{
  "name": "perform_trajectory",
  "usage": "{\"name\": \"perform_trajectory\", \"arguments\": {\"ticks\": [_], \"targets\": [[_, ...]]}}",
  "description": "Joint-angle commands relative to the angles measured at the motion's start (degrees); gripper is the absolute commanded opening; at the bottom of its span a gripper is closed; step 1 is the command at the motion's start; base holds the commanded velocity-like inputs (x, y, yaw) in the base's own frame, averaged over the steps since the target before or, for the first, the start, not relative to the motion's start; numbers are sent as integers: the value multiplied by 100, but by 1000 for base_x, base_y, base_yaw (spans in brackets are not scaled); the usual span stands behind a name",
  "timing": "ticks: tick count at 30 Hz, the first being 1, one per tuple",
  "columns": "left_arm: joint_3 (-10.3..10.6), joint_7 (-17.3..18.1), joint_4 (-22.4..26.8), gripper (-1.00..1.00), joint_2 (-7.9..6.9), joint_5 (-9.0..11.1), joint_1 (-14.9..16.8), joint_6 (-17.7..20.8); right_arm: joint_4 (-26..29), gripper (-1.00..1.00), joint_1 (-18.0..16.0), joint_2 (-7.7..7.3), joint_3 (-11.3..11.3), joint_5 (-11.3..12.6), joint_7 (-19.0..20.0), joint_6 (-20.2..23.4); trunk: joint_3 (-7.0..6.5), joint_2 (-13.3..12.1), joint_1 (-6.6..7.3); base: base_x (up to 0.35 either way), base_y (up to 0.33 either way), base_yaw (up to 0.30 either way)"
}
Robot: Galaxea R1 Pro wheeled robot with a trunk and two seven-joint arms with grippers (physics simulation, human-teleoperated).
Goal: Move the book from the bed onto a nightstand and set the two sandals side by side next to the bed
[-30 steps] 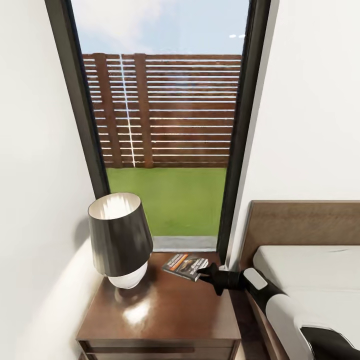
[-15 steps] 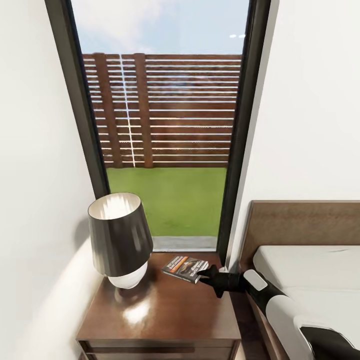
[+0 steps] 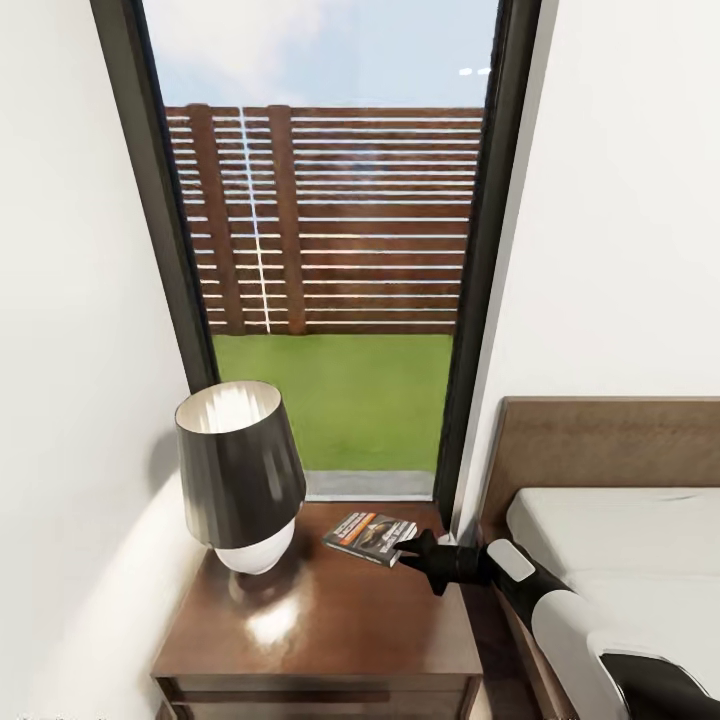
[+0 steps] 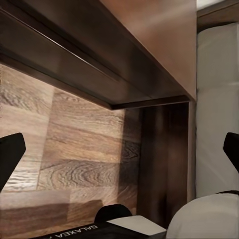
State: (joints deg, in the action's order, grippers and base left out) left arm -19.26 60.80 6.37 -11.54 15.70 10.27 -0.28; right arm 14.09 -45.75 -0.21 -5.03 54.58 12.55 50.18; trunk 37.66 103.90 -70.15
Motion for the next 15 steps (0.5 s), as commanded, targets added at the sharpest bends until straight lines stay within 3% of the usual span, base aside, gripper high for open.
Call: {"name": "perform_trajectory", "arguments": {"ticks": [1, 15], "targets": [[10, 16, -4, 100, -3, 21, 5, -2, -1, -100, -4, 1, -50, -45, 28, 28, 24, 44, -22, 0, 0, 0], [10, 18, -4, 100, -6, 21, 3, 0, 3, -100, -4, 0, -50, -60, 21, 27, 275, 606, -329, 0, 0, 0]]}}
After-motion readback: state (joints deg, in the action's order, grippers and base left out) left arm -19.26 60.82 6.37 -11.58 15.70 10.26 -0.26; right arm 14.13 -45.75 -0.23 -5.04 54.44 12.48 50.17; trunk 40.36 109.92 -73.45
